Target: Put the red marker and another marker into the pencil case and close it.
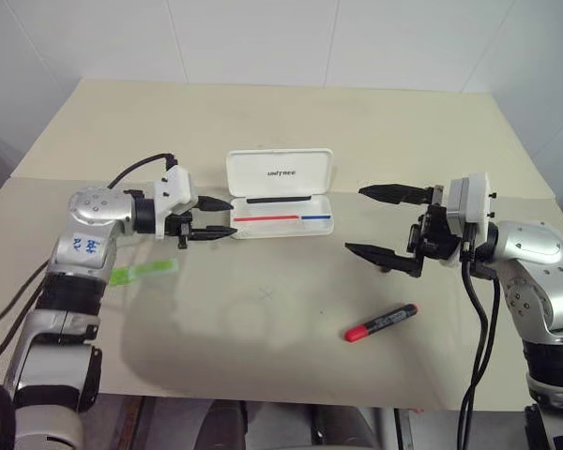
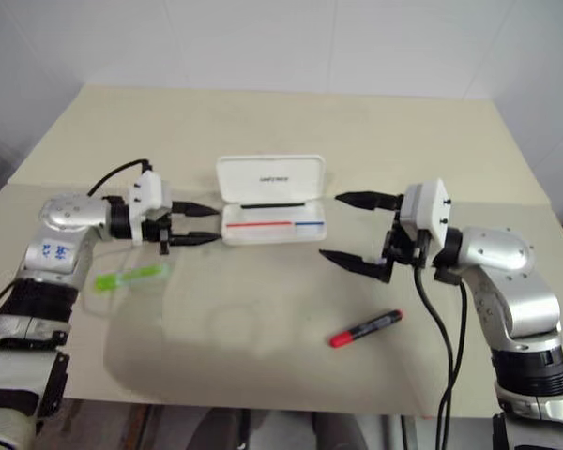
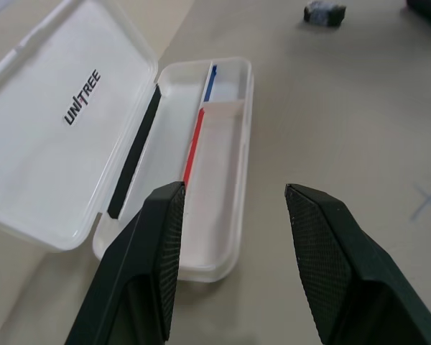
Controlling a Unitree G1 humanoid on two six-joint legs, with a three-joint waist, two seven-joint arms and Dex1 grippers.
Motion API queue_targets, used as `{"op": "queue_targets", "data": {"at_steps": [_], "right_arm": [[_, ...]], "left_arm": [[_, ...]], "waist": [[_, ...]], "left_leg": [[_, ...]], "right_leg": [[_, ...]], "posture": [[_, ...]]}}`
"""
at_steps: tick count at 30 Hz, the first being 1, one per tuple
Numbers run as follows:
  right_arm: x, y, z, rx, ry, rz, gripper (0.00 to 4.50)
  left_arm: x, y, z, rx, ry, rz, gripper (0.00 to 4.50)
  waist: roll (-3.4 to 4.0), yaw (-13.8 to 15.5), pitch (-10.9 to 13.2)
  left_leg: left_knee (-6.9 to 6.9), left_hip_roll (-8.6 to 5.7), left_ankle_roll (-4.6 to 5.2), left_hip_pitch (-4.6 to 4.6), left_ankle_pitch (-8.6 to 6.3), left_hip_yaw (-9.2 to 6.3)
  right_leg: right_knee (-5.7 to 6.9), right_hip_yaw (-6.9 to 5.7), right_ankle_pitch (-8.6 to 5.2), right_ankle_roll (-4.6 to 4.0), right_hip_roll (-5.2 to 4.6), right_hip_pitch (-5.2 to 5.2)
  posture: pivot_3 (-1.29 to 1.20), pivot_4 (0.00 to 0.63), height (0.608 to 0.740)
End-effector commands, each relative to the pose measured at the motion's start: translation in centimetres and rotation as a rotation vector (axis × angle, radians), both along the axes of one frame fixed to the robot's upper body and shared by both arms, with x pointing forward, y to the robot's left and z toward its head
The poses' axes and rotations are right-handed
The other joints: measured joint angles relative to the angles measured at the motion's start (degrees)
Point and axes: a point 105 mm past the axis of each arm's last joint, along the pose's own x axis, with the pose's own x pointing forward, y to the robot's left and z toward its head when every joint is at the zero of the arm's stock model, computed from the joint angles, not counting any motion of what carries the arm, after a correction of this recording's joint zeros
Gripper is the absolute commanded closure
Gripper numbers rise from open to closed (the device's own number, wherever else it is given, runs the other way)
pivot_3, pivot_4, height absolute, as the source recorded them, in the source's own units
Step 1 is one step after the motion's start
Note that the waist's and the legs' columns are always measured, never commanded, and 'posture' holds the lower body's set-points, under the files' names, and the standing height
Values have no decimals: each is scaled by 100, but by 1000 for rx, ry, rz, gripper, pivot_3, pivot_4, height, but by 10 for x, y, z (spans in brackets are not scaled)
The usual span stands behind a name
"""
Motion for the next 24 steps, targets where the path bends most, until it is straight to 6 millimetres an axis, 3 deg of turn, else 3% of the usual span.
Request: {"op": "queue_targets", "data": {"at_steps": [1,5,24], "right_arm": [[-9,7,10,0,-44,30,0],[-11,12,8,28,-45,11,0],[-13,6,5,72,-60,-79,0]], "left_arm": [[7,-9,0,63,-11,-37,2192],[9,-16,-9,113,5,-70,2192],[37,-25,-32,254,36,-5,2192]], "waist": [[0,5,0],[0,2,0],[-7,1,4]], "left_leg": [[2,0,0,-7,0,0],[25,0,-1,-65,1,-2],[91,-1,2,-68,3,-5]], "right_leg": [[1,1,0,0,0,-5],[41,0,0,1,0,-64],[86,7,2,5,12,-62]], "posture": [[0,150,740],[0,150,740],[0,150,740]]}}
